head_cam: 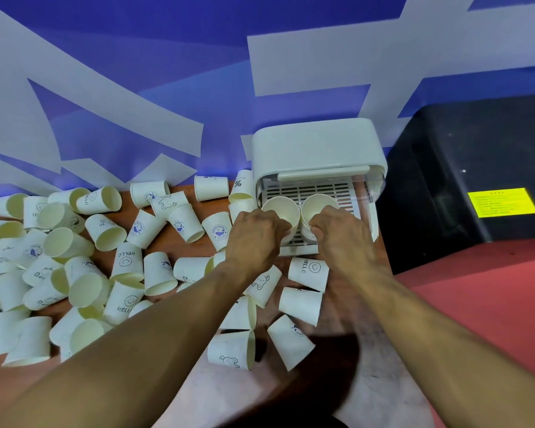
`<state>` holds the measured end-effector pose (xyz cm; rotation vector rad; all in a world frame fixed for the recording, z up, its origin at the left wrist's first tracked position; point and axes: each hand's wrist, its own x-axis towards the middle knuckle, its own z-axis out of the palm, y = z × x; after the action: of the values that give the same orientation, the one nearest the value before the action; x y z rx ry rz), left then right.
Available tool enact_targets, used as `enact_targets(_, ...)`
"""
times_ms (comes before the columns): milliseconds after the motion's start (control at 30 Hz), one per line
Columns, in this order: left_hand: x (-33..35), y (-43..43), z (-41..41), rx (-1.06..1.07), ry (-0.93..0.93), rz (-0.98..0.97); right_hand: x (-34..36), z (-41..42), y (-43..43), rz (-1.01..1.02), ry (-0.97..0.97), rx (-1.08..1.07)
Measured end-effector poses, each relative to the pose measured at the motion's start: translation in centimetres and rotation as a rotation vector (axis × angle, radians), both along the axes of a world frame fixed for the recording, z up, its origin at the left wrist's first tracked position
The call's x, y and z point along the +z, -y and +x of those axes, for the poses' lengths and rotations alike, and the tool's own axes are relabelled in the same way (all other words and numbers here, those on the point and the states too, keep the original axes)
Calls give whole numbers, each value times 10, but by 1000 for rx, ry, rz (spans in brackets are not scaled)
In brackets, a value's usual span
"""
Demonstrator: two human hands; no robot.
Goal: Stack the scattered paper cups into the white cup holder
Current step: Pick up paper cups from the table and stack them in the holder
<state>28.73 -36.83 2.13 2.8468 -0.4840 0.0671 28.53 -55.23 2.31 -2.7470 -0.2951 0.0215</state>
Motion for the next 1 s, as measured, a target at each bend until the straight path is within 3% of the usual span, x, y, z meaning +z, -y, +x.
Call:
enact_targets(333, -16, 0, 6, 30, -55, -97, -7, 6, -2, -6, -52, -18)
enact_targets(733, -12, 7, 5, 72, -123, -66, -11, 6, -10, 14, -42, -114)
enact_targets(1000, 0, -9, -39, 146, 15, -258, 4, -33, -38, 202, 119, -127)
